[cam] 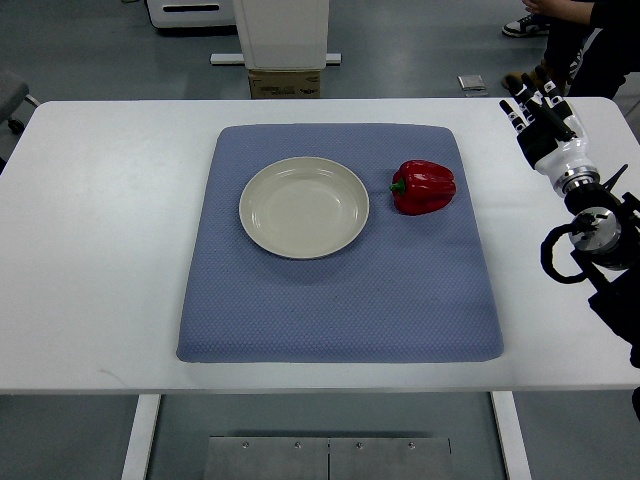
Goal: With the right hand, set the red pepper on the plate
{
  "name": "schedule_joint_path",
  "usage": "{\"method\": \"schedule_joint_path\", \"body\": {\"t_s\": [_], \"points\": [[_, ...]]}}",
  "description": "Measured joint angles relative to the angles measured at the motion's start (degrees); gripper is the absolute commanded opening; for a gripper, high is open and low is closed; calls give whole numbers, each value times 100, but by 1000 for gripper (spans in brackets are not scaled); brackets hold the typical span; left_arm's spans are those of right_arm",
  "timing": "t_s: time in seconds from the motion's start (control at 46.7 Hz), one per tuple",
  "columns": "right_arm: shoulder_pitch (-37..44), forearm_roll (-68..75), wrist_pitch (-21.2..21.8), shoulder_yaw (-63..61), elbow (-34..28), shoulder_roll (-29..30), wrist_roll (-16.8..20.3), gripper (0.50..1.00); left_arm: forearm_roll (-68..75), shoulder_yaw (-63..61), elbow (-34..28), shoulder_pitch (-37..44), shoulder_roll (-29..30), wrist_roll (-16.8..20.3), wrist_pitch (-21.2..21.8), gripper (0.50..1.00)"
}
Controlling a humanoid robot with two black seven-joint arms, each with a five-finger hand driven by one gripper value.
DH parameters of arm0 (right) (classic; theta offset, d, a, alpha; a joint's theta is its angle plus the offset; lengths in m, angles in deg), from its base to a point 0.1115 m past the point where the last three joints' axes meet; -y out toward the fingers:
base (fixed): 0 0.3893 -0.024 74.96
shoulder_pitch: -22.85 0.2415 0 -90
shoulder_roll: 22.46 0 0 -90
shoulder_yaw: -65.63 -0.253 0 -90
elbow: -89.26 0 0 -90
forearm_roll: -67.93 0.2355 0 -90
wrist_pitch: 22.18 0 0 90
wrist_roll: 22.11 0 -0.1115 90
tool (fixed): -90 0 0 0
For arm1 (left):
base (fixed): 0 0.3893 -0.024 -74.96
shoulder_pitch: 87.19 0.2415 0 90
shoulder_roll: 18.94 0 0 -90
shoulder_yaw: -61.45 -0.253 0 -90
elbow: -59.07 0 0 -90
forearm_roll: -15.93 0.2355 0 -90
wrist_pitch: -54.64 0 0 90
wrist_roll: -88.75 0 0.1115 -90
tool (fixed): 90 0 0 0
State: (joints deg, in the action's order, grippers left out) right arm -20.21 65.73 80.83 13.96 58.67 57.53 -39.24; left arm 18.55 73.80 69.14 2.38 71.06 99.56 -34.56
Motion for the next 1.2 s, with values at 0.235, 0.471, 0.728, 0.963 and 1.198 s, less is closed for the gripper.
{"method": "schedule_joint_path", "body": {"t_s": [0.235,0.471,0.728,0.963,1.198], "points": [[-1,0,0,8,-3,24,0,1000,30,0,-15,-9,0,-40,136,1000],[7,0,0,2,-1,24,0,1000,24,-13,11,60,0,-35,87,1000],[3,0,0,1,10,8,-1,1000,11,-7,1,51,0,-34,130,1000],[3,0,0,1,10,10,-2,1000,10,-14,3,53,0,-34,127,1000],[23,0,0,-1,10,-26,-2,1000,12,-14,4,53,0,-34,130,1000]]}}
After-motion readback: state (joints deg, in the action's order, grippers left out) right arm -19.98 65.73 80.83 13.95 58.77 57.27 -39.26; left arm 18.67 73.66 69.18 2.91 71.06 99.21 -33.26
